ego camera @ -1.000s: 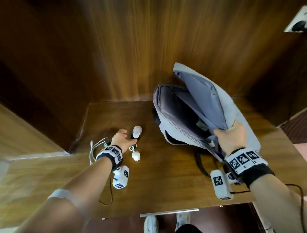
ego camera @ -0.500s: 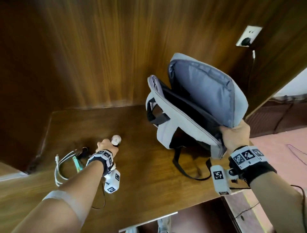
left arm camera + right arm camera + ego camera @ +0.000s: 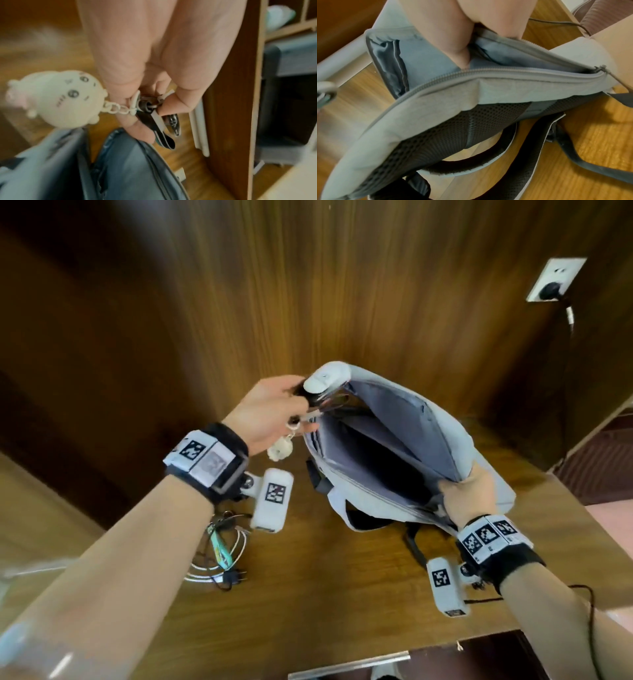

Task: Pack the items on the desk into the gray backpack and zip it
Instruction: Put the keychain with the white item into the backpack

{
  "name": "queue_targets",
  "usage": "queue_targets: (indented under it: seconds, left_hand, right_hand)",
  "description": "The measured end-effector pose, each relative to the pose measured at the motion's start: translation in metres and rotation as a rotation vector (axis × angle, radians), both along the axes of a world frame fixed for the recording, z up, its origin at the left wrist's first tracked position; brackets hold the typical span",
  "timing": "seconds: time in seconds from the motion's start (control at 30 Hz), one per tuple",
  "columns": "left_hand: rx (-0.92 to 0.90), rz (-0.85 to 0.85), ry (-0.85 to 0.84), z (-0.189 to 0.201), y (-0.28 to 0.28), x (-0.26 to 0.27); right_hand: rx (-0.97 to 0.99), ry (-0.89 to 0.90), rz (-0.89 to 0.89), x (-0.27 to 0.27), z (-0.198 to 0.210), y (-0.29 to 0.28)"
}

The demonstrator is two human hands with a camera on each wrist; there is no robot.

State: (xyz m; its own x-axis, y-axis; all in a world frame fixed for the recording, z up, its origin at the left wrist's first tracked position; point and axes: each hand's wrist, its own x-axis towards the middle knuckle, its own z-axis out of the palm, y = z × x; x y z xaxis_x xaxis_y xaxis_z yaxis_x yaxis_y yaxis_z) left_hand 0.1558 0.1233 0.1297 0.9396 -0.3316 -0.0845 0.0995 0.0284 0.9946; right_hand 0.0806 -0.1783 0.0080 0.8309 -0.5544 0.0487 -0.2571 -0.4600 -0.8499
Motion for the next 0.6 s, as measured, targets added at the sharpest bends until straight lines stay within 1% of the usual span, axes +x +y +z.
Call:
queue_targets:
  seconds: [0.03,0.07,0.1,0.13,0.17,0.2,0.23,0.27,0.37,0.4,0.47,0.5,0.6]
  left_hand:
    - [0.077,-0.031,-0.073,0.006,-0.019,0.001]
    - [0.196,-0.079,-0.160,0.006,-0.037,0.003]
    - [0.364,-0.149,-0.262,0.004,-0.054,0.004]
    - [0.559,-0.261,-0.352,-0.003,-0.069,0.006]
    - [0.733,-0.408,-0.418,-0.012,-0.084,0.007]
    - [0.876,-0.537,-0.449,-0.024,-0.098,0.008]
    - [0.977,-0.620,-0.447,-0.036,-0.110,0.008]
    - [1.025,-0.656,-0.415,-0.046,-0.120,0.007]
    - [1.005,-0.659,-0.331,-0.071,-0.150,0.002]
    - [0.971,-0.701,-0.295,-0.075,-0.158,-0.001]
    - [0.888,-0.784,-0.162,-0.082,-0.167,-0.003]
    - [0.837,-0.768,-0.099,-0.082,-0.166,-0.004]
    - [0.673,-0.590,-0.076,-0.071,-0.146,0.005]
  right_hand:
    - [0.011,0.010,-0.005,0.000,0.000,0.002]
    - [0.012,0.017,-0.016,-0.001,0.002,0.003]
    - [0.005,0.007,-0.021,-0.003,0.004,0.003]
    - [-0.008,-0.015,-0.024,-0.005,0.006,0.000]
    - [-0.011,-0.041,-0.031,-0.007,0.009,-0.005]
    - [0.003,-0.057,-0.036,-0.010,0.012,-0.011]
    - [0.023,-0.064,-0.042,-0.012,0.014,-0.016]
    - [0.037,-0.068,-0.043,-0.016,0.015,-0.019]
    - [0.067,-0.052,-0.037,-0.022,0.003,-0.026]
    - [0.075,-0.044,-0.029,-0.023,-0.003,-0.030]
    - [0.084,-0.035,-0.010,-0.023,-0.019,-0.042]
    - [0.089,-0.037,-0.011,-0.025,-0.016,-0.042]
    - [0.072,-0.036,-0.011,-0.030,-0.004,-0.041]
